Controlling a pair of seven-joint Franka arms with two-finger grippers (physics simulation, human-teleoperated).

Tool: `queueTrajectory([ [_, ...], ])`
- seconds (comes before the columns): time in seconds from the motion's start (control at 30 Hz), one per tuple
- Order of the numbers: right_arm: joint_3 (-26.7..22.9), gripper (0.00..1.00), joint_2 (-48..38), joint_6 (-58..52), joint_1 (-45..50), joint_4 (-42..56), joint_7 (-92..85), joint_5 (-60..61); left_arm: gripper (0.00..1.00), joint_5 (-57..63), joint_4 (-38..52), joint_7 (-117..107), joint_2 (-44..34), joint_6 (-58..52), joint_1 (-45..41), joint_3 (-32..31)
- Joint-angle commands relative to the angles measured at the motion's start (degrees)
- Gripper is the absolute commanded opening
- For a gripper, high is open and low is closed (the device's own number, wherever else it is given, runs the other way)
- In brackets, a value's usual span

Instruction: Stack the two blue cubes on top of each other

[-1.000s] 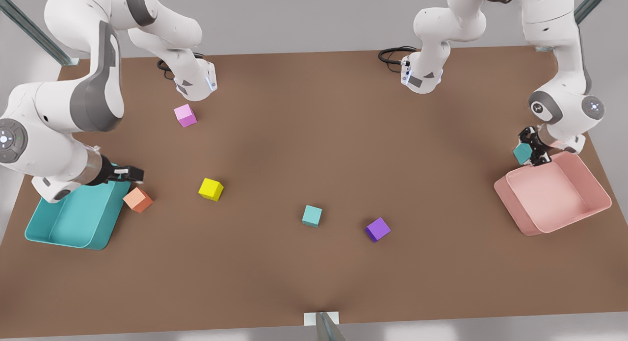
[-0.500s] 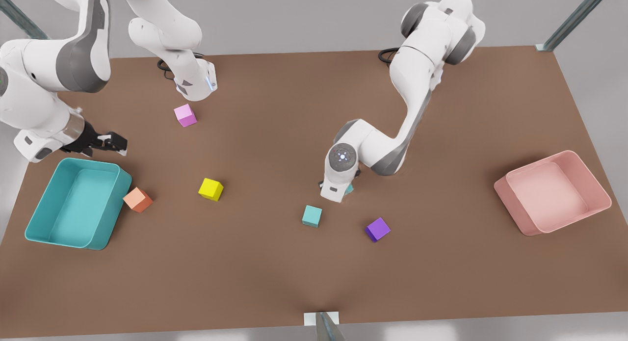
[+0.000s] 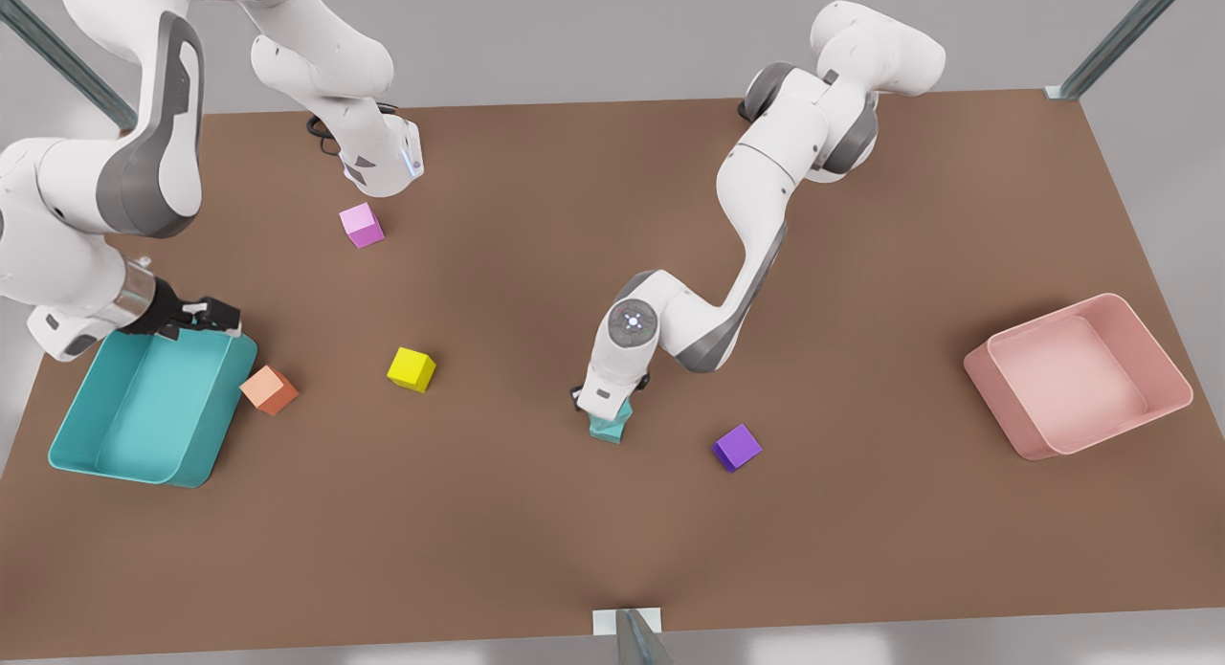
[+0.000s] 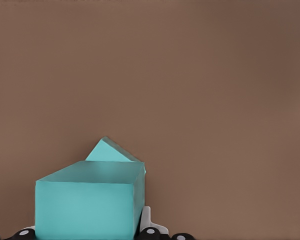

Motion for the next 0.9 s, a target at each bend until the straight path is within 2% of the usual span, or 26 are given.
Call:
queueTrajectory([
  [0.0, 0.01, 1.0, 0.19, 0.47, 0.44, 0.04, -2.4, 0.86, 0.58, -0.31, 0.03, 1.79, -0.02, 5.11, 0.0, 0.03],
  [0.3, 0.19, 1.0, 0.63, 0.47, 0.44, -0.05, -2.22, 1.47, 0.59, -0.57, -0.32, 1.7, 1.03, 2.65, 0.17, -0.15],
  [0.4, 0.28, 1.0, 1.06, 0.47, 0.52, 0.04, -2.22, 1.47, 0.64, -0.57, -0.32, 1.7, 1.03, 2.56, 0.17, -0.15],
  [0.43, 0.28, 1.0, 1.15, 0.47, 0.52, 0.04, -2.22, 1.47, 0.7, -0.57, -0.32, 1.7, 1.03, 2.56, 0.26, -0.15],
  [0.53, 0.54, 1.0, 1.85, 0.74, 0.52, 0.31, -2.22, 1.47, 0.7, -0.57, -0.32, 1.7, 0.85, 2.56, 0.79, -0.15],
  [0.57, 0.54, 1.0, 2.3, 0.83, 0.52, 0.48, -2.22, 1.38, 0.82, -0.66, -0.32, 1.7, 0.77, 2.39, 1.05, -0.15],
  [0.6, 0.54, 1.0, 2.38, 0.83, 0.52, 0.57, -2.31, 1.38, 1.0, -0.66, -0.32, 1.7, 0.77, 2.3, 1.23, -0.15],
  [0.87, 0.19, 1.0, 4.23, 0.83, 0.44, 1.45, -3.63, 2.17, 1.0, -0.66, -0.32, 1.53, 0.77, 2.39, 1.32, -0.24],
])
